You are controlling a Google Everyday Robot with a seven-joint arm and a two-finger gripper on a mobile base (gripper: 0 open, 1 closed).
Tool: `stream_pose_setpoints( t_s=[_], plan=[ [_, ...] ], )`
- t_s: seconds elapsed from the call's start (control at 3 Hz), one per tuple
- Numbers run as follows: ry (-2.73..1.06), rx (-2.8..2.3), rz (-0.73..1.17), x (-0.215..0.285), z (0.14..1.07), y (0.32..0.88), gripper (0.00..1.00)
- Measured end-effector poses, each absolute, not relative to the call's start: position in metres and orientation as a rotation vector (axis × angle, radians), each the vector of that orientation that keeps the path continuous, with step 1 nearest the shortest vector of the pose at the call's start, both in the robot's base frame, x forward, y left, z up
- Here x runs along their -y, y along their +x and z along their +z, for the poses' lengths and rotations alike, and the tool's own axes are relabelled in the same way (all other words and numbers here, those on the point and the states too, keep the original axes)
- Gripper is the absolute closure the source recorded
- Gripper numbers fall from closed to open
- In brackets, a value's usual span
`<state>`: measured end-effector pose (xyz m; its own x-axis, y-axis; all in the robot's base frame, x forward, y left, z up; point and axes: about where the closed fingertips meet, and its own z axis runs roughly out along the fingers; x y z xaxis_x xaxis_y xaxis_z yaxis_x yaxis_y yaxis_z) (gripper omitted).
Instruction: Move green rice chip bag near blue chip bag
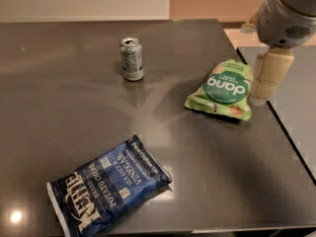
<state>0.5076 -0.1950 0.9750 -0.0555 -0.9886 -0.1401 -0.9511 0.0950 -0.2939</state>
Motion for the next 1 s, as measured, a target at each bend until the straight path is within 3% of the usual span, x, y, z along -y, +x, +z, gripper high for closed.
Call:
stream_pose_setpoints(
  t_s=[1.0],
  plan=[
    [-2.207, -1.875, -0.162, 0.201, 0.934, 0.563, 0.00]
  ],
)
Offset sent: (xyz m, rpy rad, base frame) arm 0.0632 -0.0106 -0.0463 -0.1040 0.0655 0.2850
